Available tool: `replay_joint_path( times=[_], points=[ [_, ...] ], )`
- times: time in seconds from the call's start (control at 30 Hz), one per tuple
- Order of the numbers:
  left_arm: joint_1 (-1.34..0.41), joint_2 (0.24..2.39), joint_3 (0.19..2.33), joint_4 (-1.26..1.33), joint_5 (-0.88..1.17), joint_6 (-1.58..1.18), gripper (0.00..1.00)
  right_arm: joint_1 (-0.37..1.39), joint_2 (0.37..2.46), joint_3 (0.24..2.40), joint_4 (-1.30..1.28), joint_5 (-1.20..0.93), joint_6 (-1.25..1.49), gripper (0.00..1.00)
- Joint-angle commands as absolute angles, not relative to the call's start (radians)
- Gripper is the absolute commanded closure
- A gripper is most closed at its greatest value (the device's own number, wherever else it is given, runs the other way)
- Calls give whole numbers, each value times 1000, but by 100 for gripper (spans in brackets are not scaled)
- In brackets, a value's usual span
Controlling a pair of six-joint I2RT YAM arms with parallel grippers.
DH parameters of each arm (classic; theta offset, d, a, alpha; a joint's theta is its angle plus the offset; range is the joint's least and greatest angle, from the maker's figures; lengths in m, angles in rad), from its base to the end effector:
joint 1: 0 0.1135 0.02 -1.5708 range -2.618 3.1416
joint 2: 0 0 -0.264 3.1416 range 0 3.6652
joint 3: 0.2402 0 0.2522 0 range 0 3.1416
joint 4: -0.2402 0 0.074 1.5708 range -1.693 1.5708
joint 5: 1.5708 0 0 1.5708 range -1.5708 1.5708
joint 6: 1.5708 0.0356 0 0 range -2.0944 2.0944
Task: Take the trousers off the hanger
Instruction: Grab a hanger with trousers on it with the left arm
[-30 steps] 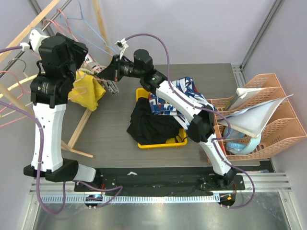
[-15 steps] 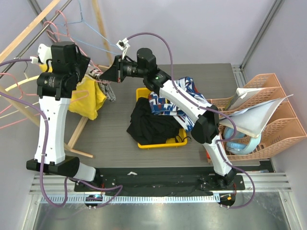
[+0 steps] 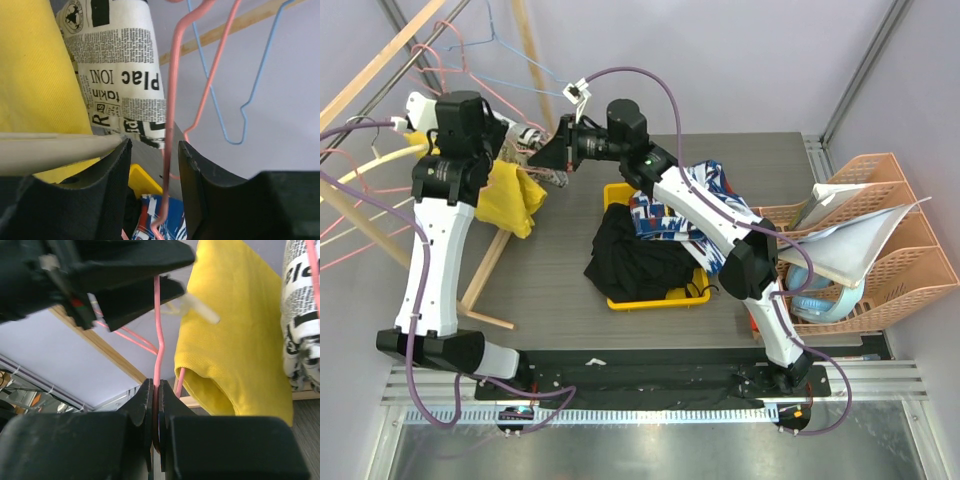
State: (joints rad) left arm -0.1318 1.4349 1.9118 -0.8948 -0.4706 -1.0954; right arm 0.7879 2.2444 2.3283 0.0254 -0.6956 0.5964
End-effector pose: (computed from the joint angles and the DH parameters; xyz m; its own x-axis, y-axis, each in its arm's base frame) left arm 0.2707 -0.0196 0.4979 0.0770 -0.8096 -0.5819 -0.4921 0.4768 -0.7284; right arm 0.3538 0.3879 0.4112 -0.4944 0.1145 -0.8617 -0.8652 0.0310 0.5005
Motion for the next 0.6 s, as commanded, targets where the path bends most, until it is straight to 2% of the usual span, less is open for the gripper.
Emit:
replay_joint_path(
  times=[0.0, 0.07, 0.2, 0.27, 0.57],
  points=[
    [-110, 1359, 1726, -523, -411, -971, 62, 793, 2189, 2330, 26, -796, 604, 99],
    [-110, 1315, 1640, -439, -373, -941, 79, 792, 2197, 2329, 22, -795, 594, 99],
    [-112, 1259, 1562, -301, -330, -865, 90, 792, 2241, 2376, 21, -804, 597, 99],
    [-112, 1230, 1540, -299, -334, -851, 100, 790, 2273, 2399, 20, -804, 597, 99],
    [-161, 1180, 1511, -258, -339, -649, 100, 792, 2401, 2556, 34, -727, 638, 99]
  ],
)
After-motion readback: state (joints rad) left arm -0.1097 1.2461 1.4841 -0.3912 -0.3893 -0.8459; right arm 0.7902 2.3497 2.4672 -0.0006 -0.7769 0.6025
